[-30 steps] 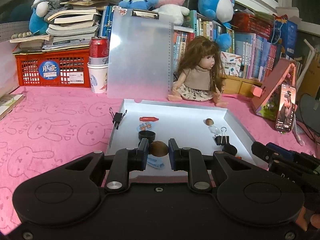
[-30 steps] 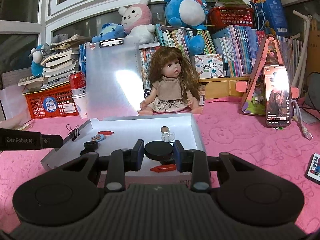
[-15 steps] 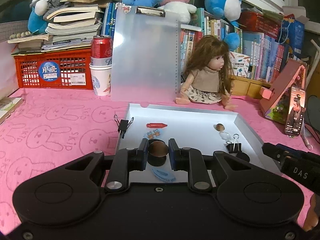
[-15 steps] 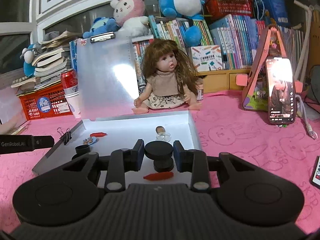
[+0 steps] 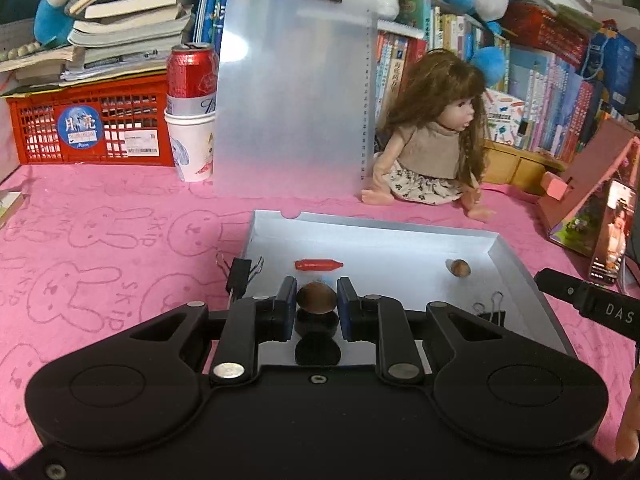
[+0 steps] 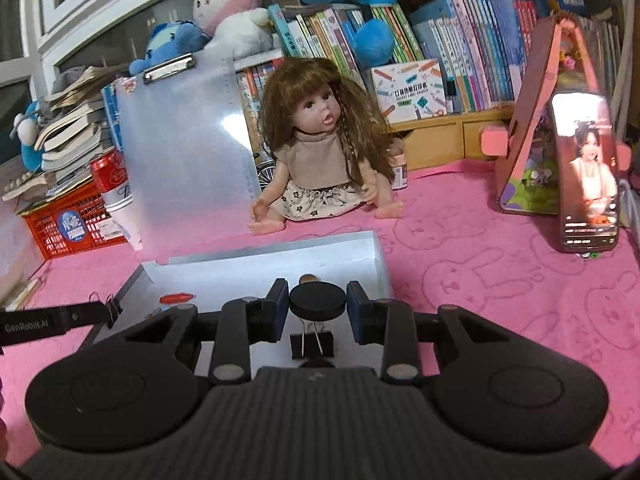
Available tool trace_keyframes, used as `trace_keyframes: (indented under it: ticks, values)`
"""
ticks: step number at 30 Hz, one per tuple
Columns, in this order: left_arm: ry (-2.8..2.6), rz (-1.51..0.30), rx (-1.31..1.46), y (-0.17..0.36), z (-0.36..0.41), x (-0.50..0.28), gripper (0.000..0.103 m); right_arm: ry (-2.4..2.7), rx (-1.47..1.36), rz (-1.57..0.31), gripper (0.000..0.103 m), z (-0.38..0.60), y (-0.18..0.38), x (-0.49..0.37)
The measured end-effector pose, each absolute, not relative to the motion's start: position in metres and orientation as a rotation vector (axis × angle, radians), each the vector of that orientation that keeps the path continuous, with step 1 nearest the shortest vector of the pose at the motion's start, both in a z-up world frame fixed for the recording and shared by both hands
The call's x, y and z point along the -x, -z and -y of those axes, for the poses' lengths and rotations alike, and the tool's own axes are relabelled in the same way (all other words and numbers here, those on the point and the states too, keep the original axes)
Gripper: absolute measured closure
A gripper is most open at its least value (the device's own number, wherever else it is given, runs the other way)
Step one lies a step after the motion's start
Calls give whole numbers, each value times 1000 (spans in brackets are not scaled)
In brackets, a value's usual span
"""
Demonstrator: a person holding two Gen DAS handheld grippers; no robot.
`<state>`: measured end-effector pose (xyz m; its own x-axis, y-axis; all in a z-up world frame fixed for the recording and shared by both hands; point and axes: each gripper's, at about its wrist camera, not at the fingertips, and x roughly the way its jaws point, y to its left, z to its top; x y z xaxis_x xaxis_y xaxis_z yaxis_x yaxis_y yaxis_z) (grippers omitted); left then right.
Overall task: Organize rigid objects
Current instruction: 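Open the right tool to drop the disc while the left releases the nut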
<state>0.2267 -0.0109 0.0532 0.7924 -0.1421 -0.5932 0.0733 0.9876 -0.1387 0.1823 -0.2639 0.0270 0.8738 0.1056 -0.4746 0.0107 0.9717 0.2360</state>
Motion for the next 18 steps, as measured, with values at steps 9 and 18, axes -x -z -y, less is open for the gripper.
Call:
trace_keyframes:
  ticks: [9,18]
  values:
    - [89,-708,111,-47,16,-277,82,-89,-307,-619,67,271,-27,-238]
    - [70,-742,67,-34,24,-316,82,-111,-172,-680,67,248,-16,-280]
